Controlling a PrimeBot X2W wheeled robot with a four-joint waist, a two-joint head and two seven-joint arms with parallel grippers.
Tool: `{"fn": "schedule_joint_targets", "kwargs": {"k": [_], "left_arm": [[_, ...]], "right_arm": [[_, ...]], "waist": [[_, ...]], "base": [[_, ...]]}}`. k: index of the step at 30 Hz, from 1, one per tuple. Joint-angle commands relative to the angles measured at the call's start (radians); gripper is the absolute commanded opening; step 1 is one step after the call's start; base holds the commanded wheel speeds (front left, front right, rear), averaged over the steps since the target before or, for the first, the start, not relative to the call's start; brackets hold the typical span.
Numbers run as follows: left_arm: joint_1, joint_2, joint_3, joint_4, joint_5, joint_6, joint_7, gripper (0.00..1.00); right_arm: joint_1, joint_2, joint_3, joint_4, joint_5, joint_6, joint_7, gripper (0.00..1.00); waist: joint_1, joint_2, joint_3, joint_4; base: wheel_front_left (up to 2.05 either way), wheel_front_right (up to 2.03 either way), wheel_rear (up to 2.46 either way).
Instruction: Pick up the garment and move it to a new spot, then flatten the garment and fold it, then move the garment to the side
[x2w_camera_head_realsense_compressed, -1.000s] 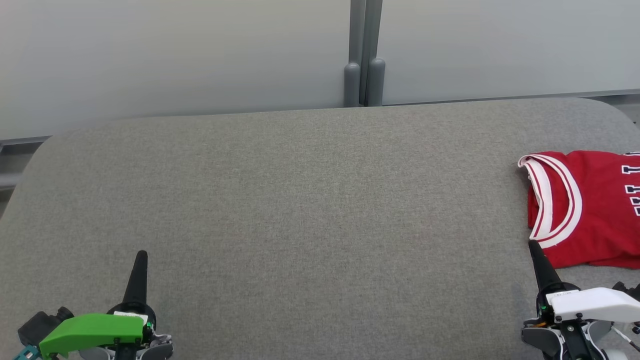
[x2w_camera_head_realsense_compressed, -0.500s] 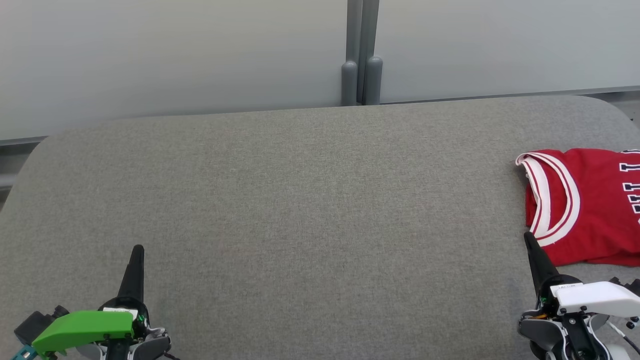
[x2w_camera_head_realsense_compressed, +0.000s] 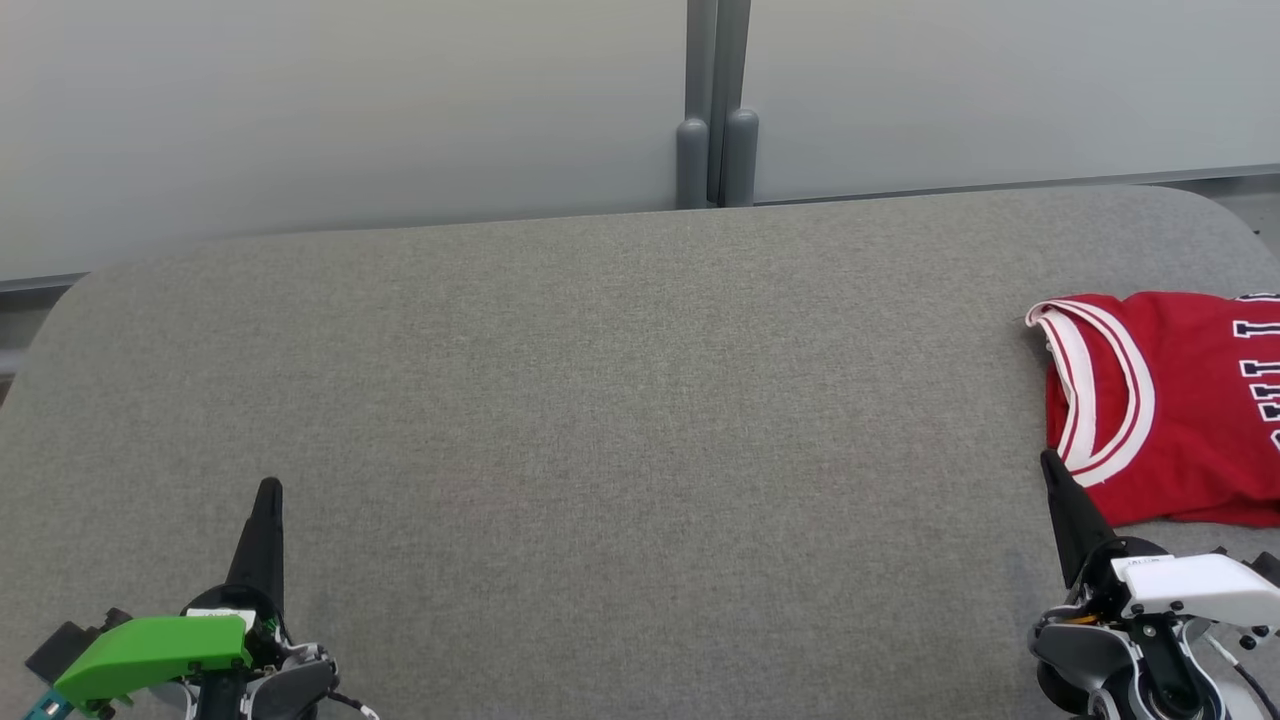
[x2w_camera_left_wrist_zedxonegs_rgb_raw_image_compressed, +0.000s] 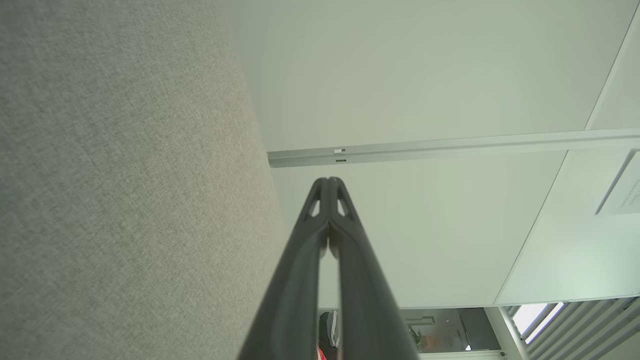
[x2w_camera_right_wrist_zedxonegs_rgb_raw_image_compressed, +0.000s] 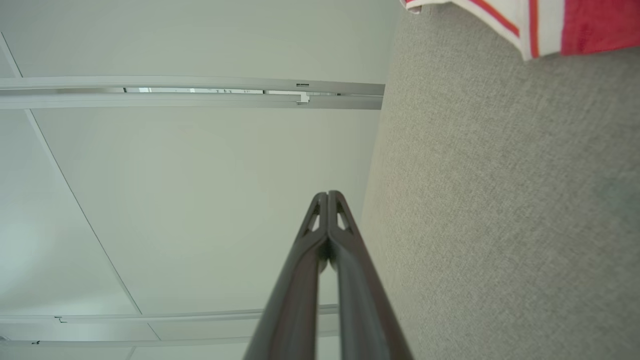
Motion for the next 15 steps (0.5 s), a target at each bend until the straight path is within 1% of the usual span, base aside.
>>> {"fn": "schedule_joint_targets", "kwargs": {"k": [1, 8, 15], "left_arm": [[-0.018, -0.002, 0.005, -0.005, -0.019, -0.003, 0.006, 0.0], [-0.022, -0.007, 0.016, -0.009, -0.055, -0.003, 0.016, 0.0], [-0.021, -0.007, 0.016, -0.008, -0.054, -0.003, 0.018, 0.0]], "right_arm": [[-0.013, -0.006, 0.001, -0.006, 0.022, 0.0, 0.007, 0.0], [-0.018, -0.007, 0.004, -0.008, 0.074, 0.0, 0.019, 0.0], [-0.017, -0.007, 0.004, -0.007, 0.07, 0.0, 0.018, 0.0]], "waist": [[0.0, 0.0065, 0.0, -0.001], [0.0, 0.0069, 0.002, -0.004], [0.0, 0.0069, 0.002, -0.004]], "base": [[0.0, 0.0, 0.0], [0.0, 0.0, 0.0], [0.0, 0.0, 0.0]]}}
